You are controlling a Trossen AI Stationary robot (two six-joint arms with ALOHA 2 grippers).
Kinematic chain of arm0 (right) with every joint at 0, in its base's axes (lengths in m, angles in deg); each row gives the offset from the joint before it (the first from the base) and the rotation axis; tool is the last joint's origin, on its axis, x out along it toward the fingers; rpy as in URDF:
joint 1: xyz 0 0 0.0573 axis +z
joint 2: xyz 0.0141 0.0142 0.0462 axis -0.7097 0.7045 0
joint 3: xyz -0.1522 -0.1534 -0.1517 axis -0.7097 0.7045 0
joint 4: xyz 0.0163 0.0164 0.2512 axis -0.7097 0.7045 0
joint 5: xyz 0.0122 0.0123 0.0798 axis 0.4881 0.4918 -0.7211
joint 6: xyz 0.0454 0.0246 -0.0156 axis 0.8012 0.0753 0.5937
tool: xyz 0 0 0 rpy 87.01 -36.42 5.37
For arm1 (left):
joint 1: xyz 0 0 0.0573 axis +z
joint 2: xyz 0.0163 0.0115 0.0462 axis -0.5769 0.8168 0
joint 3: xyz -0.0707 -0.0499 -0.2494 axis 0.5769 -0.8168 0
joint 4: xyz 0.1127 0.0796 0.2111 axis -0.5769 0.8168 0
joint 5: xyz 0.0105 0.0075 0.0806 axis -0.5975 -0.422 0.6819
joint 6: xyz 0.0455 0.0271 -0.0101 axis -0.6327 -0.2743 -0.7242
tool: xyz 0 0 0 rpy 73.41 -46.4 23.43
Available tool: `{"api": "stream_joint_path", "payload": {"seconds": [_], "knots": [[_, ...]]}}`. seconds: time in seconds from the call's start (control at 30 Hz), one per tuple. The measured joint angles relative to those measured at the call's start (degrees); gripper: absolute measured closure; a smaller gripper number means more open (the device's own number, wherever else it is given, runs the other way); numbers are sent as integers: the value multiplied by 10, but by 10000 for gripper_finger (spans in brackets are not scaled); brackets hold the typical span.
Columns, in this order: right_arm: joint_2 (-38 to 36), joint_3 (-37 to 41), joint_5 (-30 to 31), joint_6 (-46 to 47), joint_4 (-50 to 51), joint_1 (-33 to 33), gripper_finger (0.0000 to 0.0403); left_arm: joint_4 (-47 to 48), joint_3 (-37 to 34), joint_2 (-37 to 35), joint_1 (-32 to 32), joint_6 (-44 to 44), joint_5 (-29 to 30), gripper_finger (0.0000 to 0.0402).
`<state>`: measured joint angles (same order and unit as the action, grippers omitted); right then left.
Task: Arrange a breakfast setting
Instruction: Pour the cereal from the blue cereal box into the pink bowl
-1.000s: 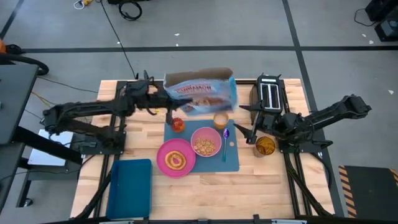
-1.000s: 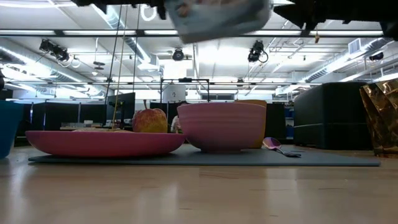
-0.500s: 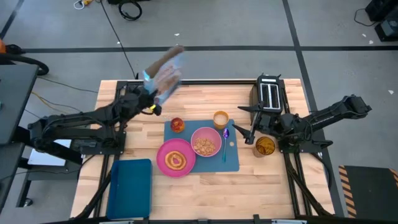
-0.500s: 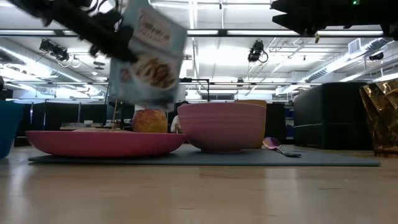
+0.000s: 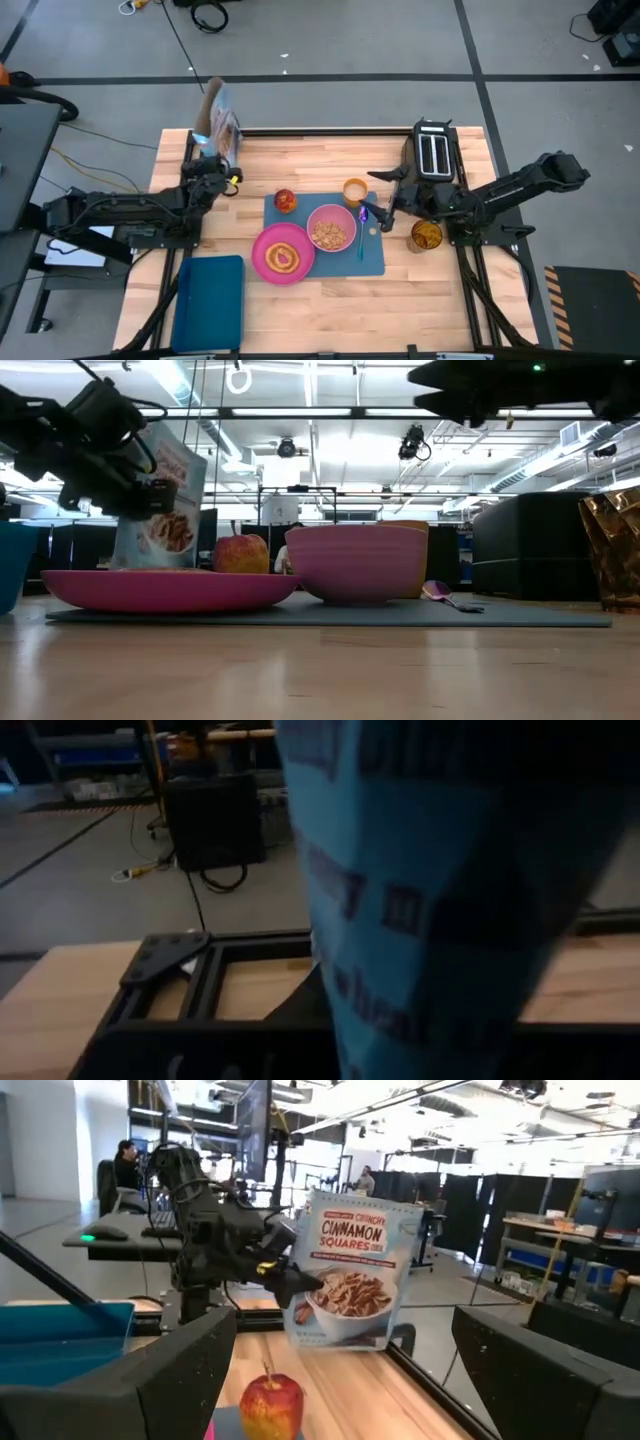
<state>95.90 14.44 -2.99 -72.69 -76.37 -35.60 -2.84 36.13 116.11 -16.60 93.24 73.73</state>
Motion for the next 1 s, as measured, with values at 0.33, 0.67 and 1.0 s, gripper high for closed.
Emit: {"api": "stream_joint_path", "payload": {"seconds": [0.33,0.67,1.0], "knots": [[121,-110,-72,-7,2,-23,22,9,-12,-3,10,-7,-56,287],[150,-132,-72,-12,23,-32,22,60,-11,-35,10,13,-119,206],[150,-132,-72,0,24,-38,22,130,-11,-65,-3,69,-171,306]]}}
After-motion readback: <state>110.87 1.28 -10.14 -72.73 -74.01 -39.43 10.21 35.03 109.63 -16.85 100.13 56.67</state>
